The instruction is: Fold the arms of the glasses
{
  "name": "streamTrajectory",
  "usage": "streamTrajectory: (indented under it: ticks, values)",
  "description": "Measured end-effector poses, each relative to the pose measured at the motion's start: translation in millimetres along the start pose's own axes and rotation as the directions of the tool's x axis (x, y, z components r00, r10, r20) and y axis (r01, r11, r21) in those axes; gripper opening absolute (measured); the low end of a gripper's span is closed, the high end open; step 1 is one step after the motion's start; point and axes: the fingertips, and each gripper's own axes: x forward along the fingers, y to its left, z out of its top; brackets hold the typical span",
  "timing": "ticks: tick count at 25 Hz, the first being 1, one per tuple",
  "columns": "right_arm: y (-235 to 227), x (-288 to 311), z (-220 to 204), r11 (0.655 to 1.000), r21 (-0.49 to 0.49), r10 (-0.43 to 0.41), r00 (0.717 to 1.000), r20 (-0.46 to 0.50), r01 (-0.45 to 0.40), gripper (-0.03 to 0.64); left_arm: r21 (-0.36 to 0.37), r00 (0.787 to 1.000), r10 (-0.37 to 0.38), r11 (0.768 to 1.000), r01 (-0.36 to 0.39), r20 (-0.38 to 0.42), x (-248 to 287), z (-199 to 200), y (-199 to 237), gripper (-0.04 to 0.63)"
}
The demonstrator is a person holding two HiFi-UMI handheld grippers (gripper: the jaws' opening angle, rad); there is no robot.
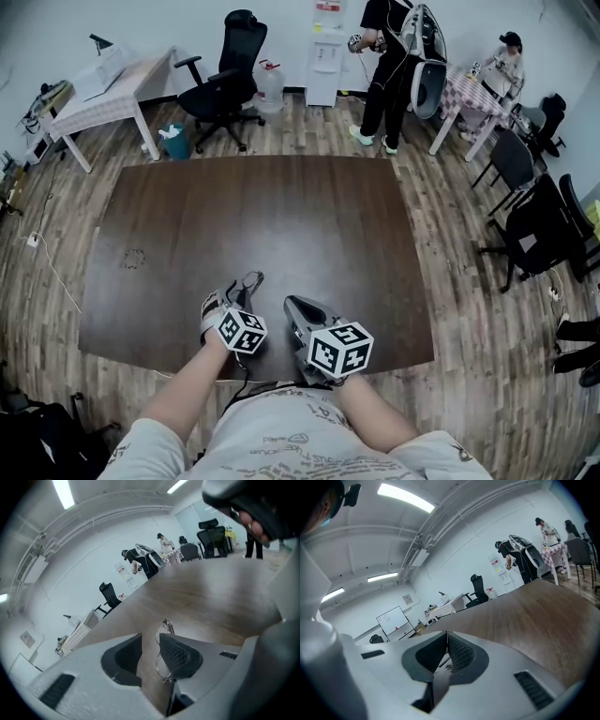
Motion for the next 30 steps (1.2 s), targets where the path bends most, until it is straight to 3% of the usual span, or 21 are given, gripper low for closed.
streamTrajectory:
  ticks: [2, 4, 7, 10, 15, 22, 30]
  values:
    - [7, 2, 2, 1.0, -0.013, 0.014, 1.0, 0.0, -0.014, 0.02, -0.104, 0.999, -0.01, 0.995, 0.013, 0.035, -19, 8, 7, 0.127]
    - [15, 5, 4, 0.999, -0.031, 0.031, 0.999, 0.01, -0.031, 0.02, -0.221, 0.997, -0.007, 0.975, 0.024, 0.078, -39, 16, 18, 0.06]
    - [25, 7, 8, 0.997, -0.07, 0.043, 0.998, 0.045, -0.04, 0.018, -0.4, 0.989, -0.019, 0.913, 0.078, 0.149, -70, 28, 32, 0.017]
    - [32, 10, 15, 0.989, -0.148, 0.013, 0.996, 0.086, 0.0, 0.015, -0.496, 0.977, -0.01, 0.86, 0.118, 0.215, -100, 41, 43, 0.014]
    - [42, 16, 22, 0.965, -0.256, -0.028, 0.992, 0.123, 0.059, 0.014, -0.568, 0.959, 0.036, 0.812, 0.137, 0.282, -145, 48, 54, 0.014]
    - [63, 30, 12, 0.963, -0.267, 0.0, 0.996, 0.093, 0.025, 0.014, -0.566, 0.942, 0.068, 0.813, 0.139, 0.329, -176, 44, 60, 0.014]
    - [77, 30, -6, 0.967, -0.256, 0.007, 0.998, 0.063, 0.009, 0.014, -0.579, 0.947, 0.07, 0.804, 0.133, 0.315, -187, 25, 59, 0.014]
